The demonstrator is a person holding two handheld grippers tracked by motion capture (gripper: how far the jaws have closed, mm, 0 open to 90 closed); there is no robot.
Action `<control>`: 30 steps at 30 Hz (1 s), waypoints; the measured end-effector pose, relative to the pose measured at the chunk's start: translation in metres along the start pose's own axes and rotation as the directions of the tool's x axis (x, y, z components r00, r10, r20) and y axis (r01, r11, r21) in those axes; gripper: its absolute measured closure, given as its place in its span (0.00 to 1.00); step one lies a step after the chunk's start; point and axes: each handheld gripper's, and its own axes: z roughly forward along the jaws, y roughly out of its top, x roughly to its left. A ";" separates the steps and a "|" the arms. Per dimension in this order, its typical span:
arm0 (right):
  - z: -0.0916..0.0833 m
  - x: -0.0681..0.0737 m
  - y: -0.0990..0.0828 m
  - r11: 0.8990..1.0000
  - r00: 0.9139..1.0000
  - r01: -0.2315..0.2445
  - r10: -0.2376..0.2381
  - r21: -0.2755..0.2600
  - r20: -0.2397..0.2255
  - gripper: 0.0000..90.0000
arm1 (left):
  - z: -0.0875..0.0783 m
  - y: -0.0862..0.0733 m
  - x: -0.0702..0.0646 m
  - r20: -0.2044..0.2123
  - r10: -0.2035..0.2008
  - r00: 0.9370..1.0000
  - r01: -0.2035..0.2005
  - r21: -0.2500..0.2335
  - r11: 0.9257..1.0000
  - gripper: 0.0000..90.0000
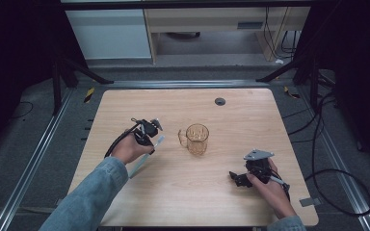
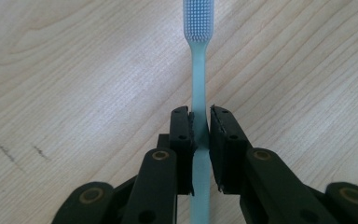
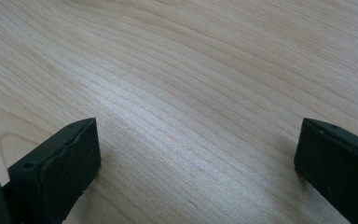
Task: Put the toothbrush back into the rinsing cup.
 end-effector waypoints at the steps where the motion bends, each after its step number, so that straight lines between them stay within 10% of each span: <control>1: 0.000 0.000 0.000 1.000 1.000 0.002 -0.002 -0.001 0.000 0.01 | -0.001 0.001 0.000 -0.004 -0.001 1.000 0.001 -0.005 1.000 0.88; 20: 0.000 0.000 0.000 1.000 1.000 -0.003 0.003 0.001 -0.001 0.01 | -0.037 0.017 0.005 -0.020 -0.003 1.000 0.002 -0.085 0.996 0.88; 30: 0.000 0.000 0.000 1.000 1.000 0.000 0.000 0.000 0.000 0.01 | -0.066 0.029 0.006 -0.007 -0.016 1.000 0.015 -0.201 0.980 0.88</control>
